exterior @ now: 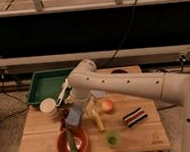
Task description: Place sponge in metal cup
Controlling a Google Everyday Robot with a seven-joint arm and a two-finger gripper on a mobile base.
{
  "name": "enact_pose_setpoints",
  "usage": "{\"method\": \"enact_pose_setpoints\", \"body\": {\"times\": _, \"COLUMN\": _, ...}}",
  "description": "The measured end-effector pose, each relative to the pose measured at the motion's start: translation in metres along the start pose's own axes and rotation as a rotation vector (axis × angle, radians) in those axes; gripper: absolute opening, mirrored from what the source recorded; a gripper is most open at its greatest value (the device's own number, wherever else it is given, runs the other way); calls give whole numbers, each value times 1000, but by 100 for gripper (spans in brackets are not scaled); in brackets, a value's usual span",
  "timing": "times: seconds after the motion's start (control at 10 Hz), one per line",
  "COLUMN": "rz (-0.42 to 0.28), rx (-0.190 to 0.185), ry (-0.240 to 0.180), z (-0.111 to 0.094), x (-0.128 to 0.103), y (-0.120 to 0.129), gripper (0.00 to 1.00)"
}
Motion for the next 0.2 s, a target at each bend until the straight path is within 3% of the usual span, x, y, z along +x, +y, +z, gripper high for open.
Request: {"method": "enact_pose_setpoints", "body": {"times": 0.2, "rz": 10, "rx": 11, "ry": -16, "z": -19, "x": 12, "y": 5, "gripper": 80}}
